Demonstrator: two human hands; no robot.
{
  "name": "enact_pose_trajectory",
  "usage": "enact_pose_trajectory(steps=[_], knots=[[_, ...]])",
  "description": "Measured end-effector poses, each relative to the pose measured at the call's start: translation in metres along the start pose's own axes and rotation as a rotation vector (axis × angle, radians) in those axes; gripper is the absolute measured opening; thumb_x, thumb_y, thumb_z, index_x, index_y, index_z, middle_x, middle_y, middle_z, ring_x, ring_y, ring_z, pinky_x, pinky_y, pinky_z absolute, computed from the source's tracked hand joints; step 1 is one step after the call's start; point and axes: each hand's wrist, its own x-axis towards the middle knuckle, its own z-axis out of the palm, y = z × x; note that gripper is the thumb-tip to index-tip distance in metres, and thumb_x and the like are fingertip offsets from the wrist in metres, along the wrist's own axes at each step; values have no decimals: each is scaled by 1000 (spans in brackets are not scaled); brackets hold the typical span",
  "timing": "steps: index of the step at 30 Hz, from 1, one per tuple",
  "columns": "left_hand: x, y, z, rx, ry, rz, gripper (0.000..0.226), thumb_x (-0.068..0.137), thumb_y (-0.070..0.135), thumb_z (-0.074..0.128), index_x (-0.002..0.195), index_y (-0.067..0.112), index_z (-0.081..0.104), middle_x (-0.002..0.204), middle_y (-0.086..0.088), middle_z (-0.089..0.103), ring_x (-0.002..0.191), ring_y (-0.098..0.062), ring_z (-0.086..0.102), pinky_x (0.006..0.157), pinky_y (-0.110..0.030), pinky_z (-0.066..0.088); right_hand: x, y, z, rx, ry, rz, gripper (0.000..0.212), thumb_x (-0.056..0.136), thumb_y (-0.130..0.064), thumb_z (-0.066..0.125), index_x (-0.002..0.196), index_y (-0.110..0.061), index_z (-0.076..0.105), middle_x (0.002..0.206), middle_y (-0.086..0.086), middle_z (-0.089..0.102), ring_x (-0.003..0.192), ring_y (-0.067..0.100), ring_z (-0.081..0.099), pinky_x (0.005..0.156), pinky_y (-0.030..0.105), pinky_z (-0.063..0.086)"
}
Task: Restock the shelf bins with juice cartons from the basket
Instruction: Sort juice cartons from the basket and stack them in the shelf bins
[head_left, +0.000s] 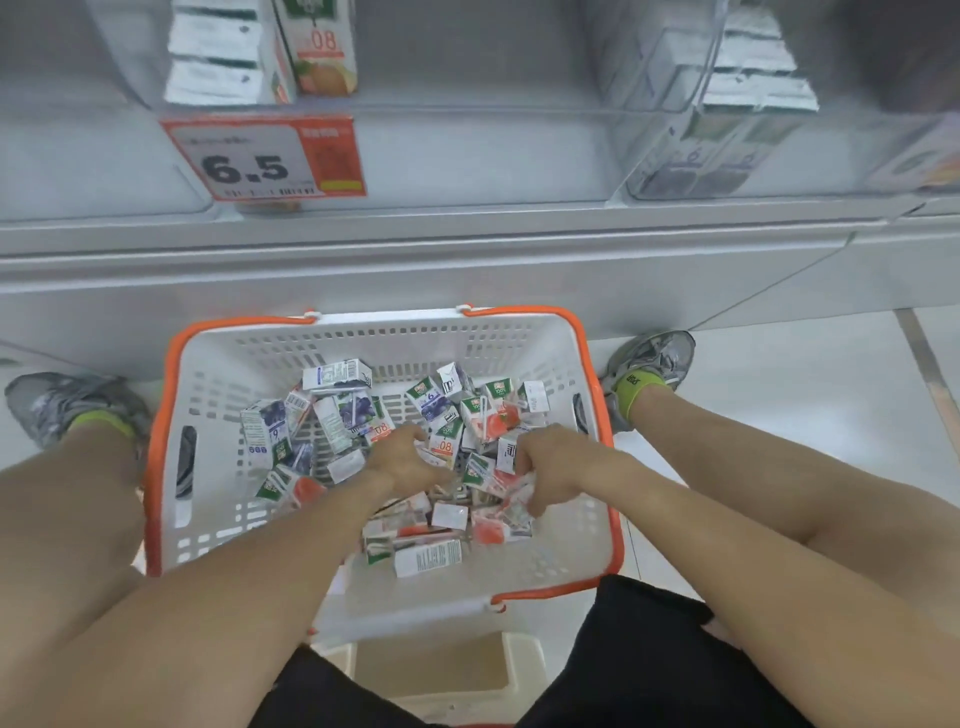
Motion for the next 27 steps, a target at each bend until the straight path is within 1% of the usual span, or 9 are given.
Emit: enact_pose_trajectory(steps=[2,5,9,12,14,18,22,25,27], knots=[[-18,16,-28,-85,-40,56,59,74,22,84,123,17,52,116,-1,52,101,-21,58,80,-27,47,-28,-6,-32,23,36,-25,56,75,-24,84,124,-10,61,121,3,60,92,19,59,59,23,46],[-61,49,-78,-253,-146,161,58,74,12,79,127,9,54,87,-7,63,74,-20,64,67,-32,55,-72,-15,-81,74,161,-60,52,74,-23,84,119,-23,58,102,-10,53,77,11,53,40,17,40],[-129,98,-156,-400,-270,348,55,69,22,74,117,-1,59,92,-15,69,76,-20,67,63,-25,54,-122,-16,-138,21,331,-220,58,70,-27,87,119,-35,56,119,-9,54,92,15,56,79,31,50],[-167,118,-201,-549,-284,473,55,64,42,81,99,3,68,84,-21,65,69,-27,61,60,-31,49,-151,-14,-169,198,367,-438,57,68,-18,88,114,-40,62,122,-7,59,92,28,61,86,42,54],[-180,118,-212,-746,-229,484,49,63,54,82,88,12,71,82,-16,67,70,-28,61,67,-37,46,-156,-12,-177,437,334,-618,58,68,-6,85,117,-28,65,122,3,62,103,31,63,91,43,54],[-188,116,-200,-1065,-159,394,57,78,60,58,99,7,64,86,-17,66,70,-30,68,72,-41,56,-133,-23,-175,918,194,-879,52,74,2,72,124,-3,59,113,11,61,101,20,59,80,29,51],[-189,126,-197,-896,-205,293,61,83,53,56,108,-3,53,85,-26,70,64,-34,70,63,-42,61,-115,-51,-183,1013,178,-950,49,77,-17,68,123,0,59,88,10,63,79,24,58,65,30,52],[-183,122,-198,-765,-221,225,65,83,48,63,128,3,50,102,-30,70,80,-37,71,78,-49,59,-109,-63,-189,1046,242,-910,46,77,-26,65,112,4,62,79,11,66,69,28,57,57,33,49],[-178,116,-199,-683,-223,209,67,78,44,69,129,2,57,108,-27,70,91,-35,69,92,-52,54,-105,-68,-191,1039,265,-884,40,77,-29,66,100,4,64,78,16,66,66,30,58,55,33,47]])
